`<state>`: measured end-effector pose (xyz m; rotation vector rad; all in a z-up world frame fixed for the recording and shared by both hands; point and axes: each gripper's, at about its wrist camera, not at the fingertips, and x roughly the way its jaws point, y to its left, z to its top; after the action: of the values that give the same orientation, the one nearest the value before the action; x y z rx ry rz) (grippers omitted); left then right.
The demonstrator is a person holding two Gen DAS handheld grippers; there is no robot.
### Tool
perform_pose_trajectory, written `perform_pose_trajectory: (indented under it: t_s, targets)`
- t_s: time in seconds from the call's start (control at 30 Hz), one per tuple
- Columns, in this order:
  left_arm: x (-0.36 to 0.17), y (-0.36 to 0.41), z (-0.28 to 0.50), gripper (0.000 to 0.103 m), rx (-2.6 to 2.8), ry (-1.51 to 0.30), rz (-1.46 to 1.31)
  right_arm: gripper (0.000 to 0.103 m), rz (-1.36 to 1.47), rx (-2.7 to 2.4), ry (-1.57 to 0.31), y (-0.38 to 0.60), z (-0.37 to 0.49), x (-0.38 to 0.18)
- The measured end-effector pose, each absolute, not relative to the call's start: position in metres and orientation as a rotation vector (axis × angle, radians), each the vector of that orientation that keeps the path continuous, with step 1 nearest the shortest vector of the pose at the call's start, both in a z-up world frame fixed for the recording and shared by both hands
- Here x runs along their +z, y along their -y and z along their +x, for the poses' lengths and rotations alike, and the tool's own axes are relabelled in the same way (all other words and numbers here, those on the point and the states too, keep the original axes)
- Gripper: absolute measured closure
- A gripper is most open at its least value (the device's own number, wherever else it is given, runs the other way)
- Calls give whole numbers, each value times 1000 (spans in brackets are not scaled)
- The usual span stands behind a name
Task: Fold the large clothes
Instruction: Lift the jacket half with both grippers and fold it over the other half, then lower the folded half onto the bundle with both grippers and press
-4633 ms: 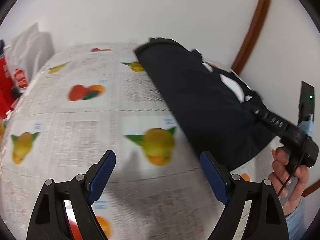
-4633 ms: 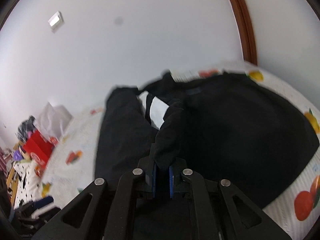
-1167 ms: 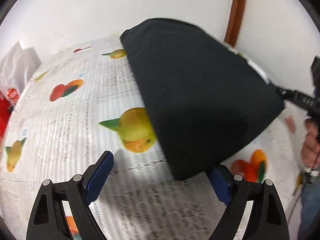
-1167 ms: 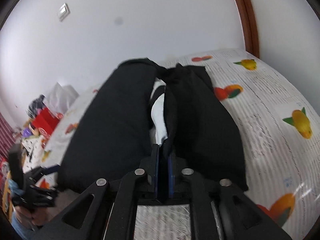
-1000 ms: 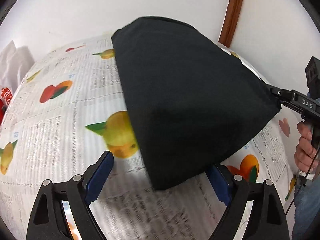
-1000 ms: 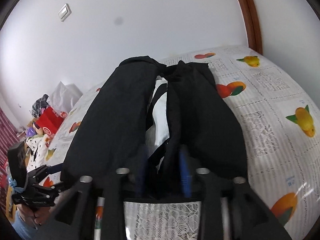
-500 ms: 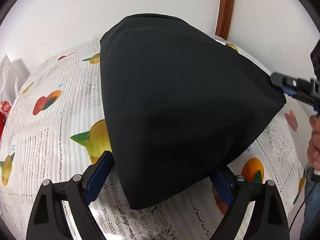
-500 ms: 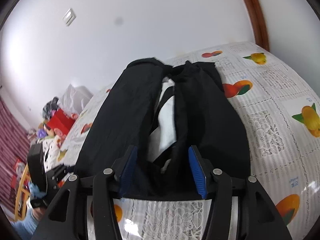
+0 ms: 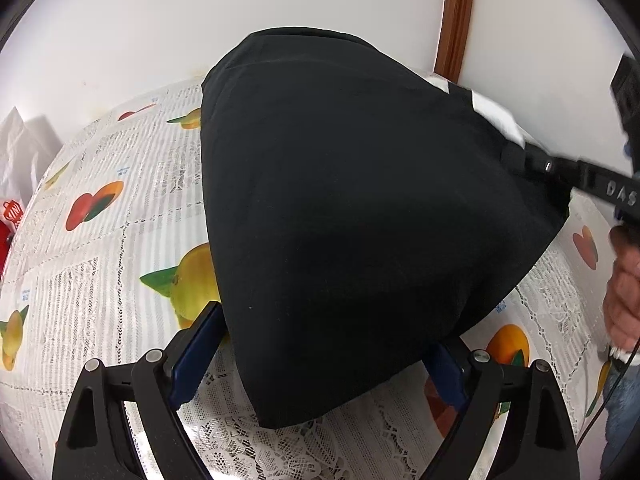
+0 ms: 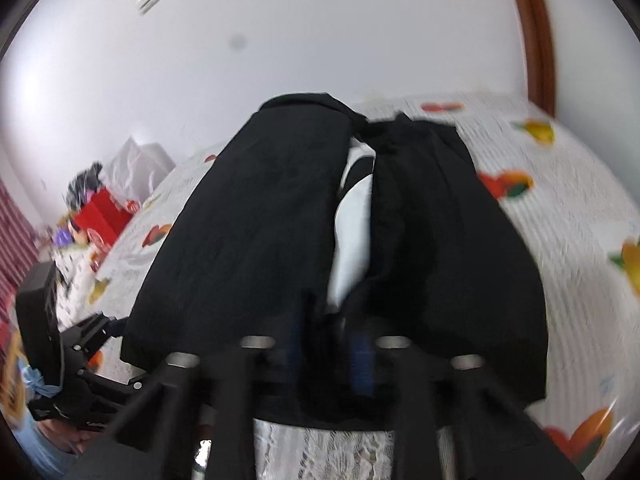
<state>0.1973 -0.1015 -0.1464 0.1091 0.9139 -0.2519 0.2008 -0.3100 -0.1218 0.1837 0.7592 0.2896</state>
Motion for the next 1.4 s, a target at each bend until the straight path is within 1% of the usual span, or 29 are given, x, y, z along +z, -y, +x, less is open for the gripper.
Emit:
perform_pose_trajectory:
  t_s: [0.1, 0.2, 0.27, 0.37, 0.43, 0.53, 0.6, 0.67, 0.7, 0.73, 0.8, 0.87, 0.9, 1.0, 1.03, 1.07, 1.1, 1.17, 1.33, 1.4]
  targets:
    - [-146, 102, 197, 11, -245, -913, 108, 96, 181, 290, -630, 320, 185, -96]
    - [-146, 99, 198, 11, -232, -914, 105, 97, 268, 248, -490, 350, 162, -73]
    - [-146, 98, 200, 11, -225, -916, 107, 97, 293, 206, -471, 362, 157, -74]
    - [-146, 99, 200, 11, -226, -915, 113, 96, 282, 133, -572, 372, 166, -96]
    - [-145, 99, 200, 14, -240, -914, 106, 95, 288, 117, -641, 376, 173, -112]
    - [-144, 103, 201, 14, -279, -915, 86, 83, 284, 94, -674, 377, 178, -122]
    - [-144, 111, 204, 14, -281, -922, 93, 80, 284, 88, -683, 375, 183, -121]
    - [-145, 119, 204, 13, -258, -922, 120, 80, 269, 73, -708, 371, 192, -120]
    - [-145, 121, 205, 13, -249, -919, 124, 85, 245, 67, -718, 364, 197, -119]
    - [-145, 121, 205, 13, -245, -921, 120, 96, 216, 90, -707, 362, 196, -116]
    - [-145, 120, 206, 13, -247, -924, 111, 97, 204, 142, -594, 369, 181, -102]
    - [-145, 119, 206, 13, -245, -920, 116, 97, 300, 168, -523, 386, 170, -98]
    - [-145, 118, 206, 13, -243, -920, 119, 97, 339, 158, -529, 393, 171, -101]
    - [-144, 118, 207, 13, -245, -922, 117, 96, 316, 85, -653, 396, 183, -124]
    - [-144, 118, 207, 13, -249, -922, 116, 92, 312, 65, -684, 396, 184, -129]
    - [-143, 117, 208, 13, -252, -923, 116, 88, 302, 46, -703, 395, 182, -131]
    - [-144, 113, 208, 13, -257, -924, 113, 85, 278, 27, -712, 395, 176, -129]
    - [-143, 107, 204, 13, -274, -925, 99, 85, 227, 3, -711, 395, 162, -122]
    - [-138, 100, 189, 23, -330, -908, 57, 84, 150, -2, -762, 402, 129, -115]
    - [-135, 99, 183, 27, -351, -895, 40, 82, 117, -4, -774, 405, 117, -115]
